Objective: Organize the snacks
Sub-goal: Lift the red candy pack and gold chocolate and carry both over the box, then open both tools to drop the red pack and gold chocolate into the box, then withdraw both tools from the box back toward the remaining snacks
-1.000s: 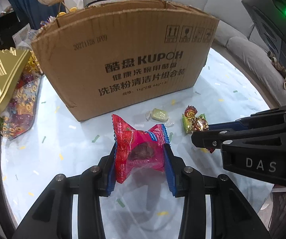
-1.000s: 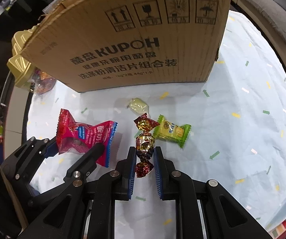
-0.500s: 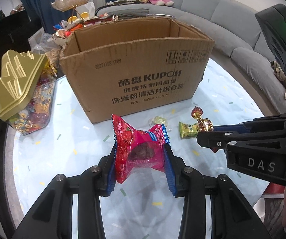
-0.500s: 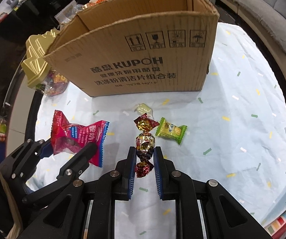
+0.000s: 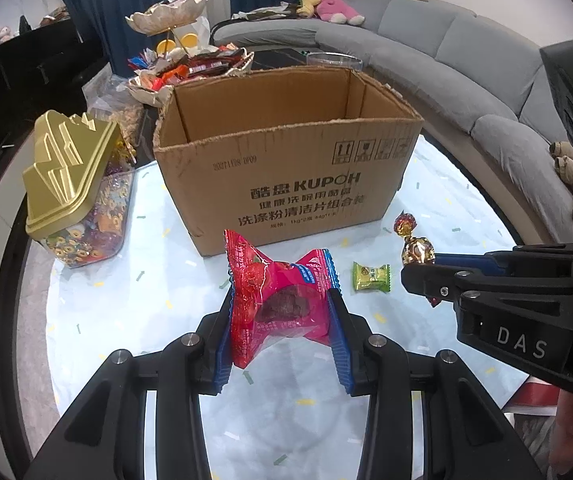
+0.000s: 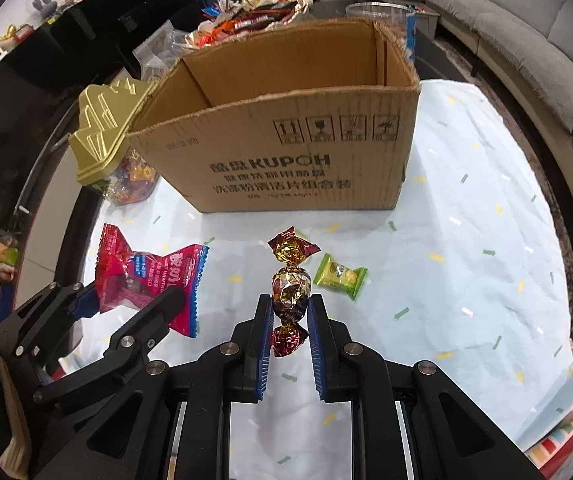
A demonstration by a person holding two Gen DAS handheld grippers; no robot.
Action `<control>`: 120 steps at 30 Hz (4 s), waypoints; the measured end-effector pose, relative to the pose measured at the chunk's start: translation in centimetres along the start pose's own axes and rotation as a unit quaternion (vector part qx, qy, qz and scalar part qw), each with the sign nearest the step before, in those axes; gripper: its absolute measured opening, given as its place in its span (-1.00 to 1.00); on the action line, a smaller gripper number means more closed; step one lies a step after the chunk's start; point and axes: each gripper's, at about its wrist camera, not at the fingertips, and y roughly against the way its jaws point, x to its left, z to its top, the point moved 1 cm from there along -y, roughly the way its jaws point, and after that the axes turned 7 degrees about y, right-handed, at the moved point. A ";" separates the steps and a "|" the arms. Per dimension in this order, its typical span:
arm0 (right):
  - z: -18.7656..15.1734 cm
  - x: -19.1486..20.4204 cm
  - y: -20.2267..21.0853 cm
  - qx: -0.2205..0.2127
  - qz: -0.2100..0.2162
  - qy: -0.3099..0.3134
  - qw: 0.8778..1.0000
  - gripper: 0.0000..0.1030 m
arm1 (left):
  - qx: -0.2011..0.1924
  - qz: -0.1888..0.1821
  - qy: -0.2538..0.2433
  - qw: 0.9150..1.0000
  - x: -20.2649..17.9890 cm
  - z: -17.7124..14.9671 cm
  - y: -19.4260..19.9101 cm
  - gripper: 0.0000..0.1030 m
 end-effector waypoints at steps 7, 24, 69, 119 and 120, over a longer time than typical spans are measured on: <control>0.3 0.1 2.1 -0.039 -0.017 0.020 0.999 -0.63 | -0.014 0.006 0.017 1.000 -0.1 0.5 1.4 -0.21; 1.4 1.0 5.3 -0.097 -0.048 0.057 0.992 -0.63 | -0.053 0.021 0.040 0.998 0.2 2.9 3.9 -0.21; 12.8 -0.5 4.0 -0.142 -0.070 0.093 0.983 -0.63 | -0.073 0.010 0.046 0.996 1.6 14.2 -0.6 -0.21; 11.9 -2.0 5.9 -0.166 -0.115 0.074 0.977 0.30 | -0.097 0.033 0.029 0.994 1.2 13.4 0.9 0.49; 11.7 -2.0 6.1 -0.167 -0.115 0.073 0.976 0.30 | -0.098 0.033 0.027 0.994 1.1 13.2 1.1 0.49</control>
